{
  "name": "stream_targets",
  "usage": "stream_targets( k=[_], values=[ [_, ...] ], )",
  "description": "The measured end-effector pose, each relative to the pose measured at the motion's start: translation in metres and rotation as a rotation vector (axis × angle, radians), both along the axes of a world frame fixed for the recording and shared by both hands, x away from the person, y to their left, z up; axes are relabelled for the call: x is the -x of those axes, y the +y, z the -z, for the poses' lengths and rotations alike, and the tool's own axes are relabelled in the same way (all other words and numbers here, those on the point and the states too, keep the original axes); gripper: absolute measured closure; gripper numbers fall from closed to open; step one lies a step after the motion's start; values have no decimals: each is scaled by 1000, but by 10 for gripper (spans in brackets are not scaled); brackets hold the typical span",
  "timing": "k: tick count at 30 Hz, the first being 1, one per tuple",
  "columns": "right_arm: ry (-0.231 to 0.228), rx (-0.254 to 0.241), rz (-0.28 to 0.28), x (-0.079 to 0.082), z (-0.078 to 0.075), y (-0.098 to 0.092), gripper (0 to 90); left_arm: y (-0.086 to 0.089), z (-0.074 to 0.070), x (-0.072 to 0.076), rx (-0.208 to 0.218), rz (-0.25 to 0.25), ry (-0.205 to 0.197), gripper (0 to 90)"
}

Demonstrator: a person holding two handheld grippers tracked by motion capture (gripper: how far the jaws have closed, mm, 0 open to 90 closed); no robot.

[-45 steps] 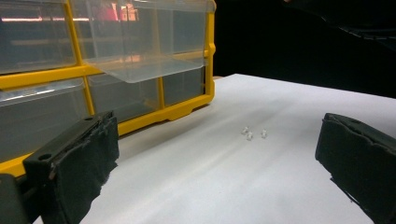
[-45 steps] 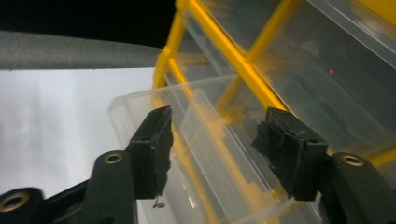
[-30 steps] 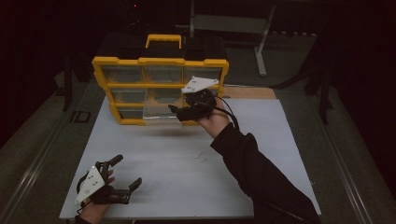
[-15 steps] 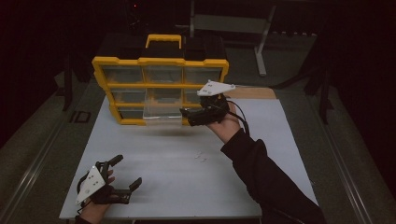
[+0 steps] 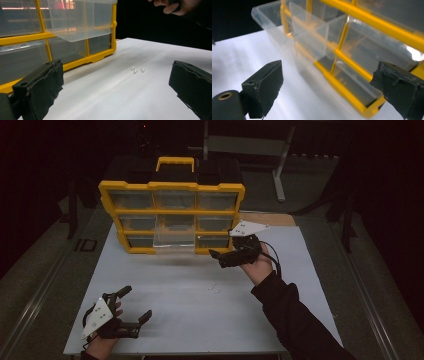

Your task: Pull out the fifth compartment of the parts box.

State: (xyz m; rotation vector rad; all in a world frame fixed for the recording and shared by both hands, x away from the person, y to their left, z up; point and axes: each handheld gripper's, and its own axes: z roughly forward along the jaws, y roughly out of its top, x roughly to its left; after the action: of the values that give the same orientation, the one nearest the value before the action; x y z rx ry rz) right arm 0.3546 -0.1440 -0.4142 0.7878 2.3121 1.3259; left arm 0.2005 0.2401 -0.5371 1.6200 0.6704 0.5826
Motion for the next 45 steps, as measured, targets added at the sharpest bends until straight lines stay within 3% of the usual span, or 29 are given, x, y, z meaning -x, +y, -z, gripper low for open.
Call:
stream_targets(
  k=[4, 19, 27, 38, 45],
  values=[
    [23, -6, 12, 8, 15, -17, 81, 0, 0, 0, -2, 1, 1, 0],
    [26, -28, 39, 41, 46, -50, 82, -1, 0, 0, -5, 6, 3, 0],
    [69, -62, 80, 52, 66, -73, 82, -1, 0, 0, -7, 6, 5, 0],
    [59, -127, 93, 69, 83, -98, 81, -1, 0, 0, -8, 5, 6, 0],
    [56, -141, 78, 79, 93, -111, 82, -2, 0, 0, -11, 4, 6, 0]
  ],
)
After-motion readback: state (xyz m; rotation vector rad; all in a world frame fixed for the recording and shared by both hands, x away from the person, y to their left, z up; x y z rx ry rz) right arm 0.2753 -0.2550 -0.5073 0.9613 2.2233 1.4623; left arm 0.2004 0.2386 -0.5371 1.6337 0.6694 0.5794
